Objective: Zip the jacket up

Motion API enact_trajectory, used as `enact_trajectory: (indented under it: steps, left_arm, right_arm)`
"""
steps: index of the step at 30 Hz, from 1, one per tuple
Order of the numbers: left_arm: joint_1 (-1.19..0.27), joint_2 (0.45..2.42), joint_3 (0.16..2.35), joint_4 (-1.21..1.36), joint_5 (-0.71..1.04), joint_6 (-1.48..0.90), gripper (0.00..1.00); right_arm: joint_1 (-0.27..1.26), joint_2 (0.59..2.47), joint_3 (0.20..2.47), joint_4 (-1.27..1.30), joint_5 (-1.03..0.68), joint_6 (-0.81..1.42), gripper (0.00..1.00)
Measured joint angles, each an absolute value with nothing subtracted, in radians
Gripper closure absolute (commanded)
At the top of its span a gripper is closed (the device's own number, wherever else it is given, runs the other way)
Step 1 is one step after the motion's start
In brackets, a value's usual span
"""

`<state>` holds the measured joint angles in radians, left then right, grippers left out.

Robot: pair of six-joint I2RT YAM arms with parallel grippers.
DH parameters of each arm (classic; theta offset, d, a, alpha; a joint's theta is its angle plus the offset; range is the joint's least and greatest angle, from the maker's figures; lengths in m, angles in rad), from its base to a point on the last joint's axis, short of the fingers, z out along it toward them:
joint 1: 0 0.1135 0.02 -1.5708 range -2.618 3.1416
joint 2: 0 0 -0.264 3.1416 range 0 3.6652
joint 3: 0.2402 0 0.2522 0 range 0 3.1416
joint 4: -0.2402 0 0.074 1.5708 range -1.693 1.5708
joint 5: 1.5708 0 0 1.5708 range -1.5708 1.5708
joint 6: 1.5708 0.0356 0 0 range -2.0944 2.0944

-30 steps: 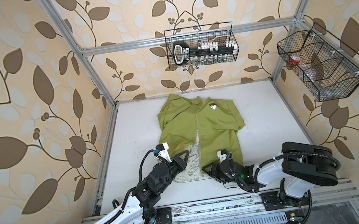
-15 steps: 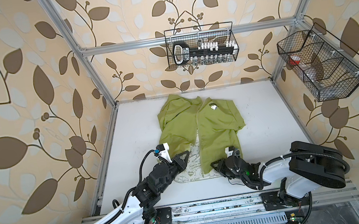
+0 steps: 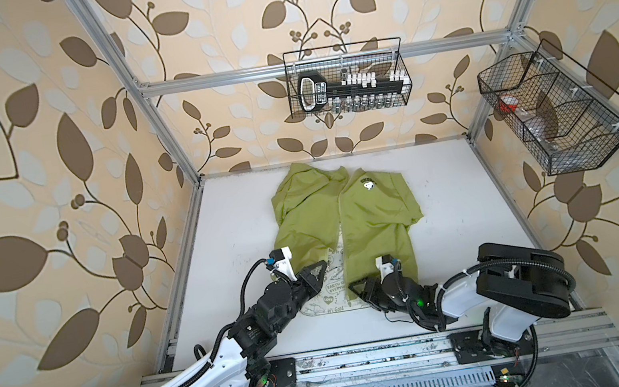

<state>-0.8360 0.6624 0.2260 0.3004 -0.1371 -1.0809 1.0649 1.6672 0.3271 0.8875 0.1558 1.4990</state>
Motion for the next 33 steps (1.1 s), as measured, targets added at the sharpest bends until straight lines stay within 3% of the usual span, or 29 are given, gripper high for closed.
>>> enact_trajectory:
  steps: [8, 17, 21, 33]
  left_arm:
    - [-0.836, 0.639, 0.226, 0.286, -0.138, -1.081, 1.00]
    - [-0.836, 0.616, 0.226, 0.271, -0.138, -1.083, 1.00]
    - [-0.836, 0.617, 0.226, 0.271, -0.138, -1.085, 1.00]
    - [-0.836, 0.631, 0.224, 0.274, -0.138, -1.099, 1.00]
  right_arm:
    - [1.067, 1.720, 0.367, 0.936, 0.149, 1.497, 0.62]
    - [1.067, 1.714, 0.367, 0.946, 0.150, 1.470, 0.79]
    - [1.067, 1.703, 0.365, 0.945, 0.154, 1.470, 0.81]
    - [1.079, 1.408, 0.295, 0.740, 0.202, 1.427, 0.95]
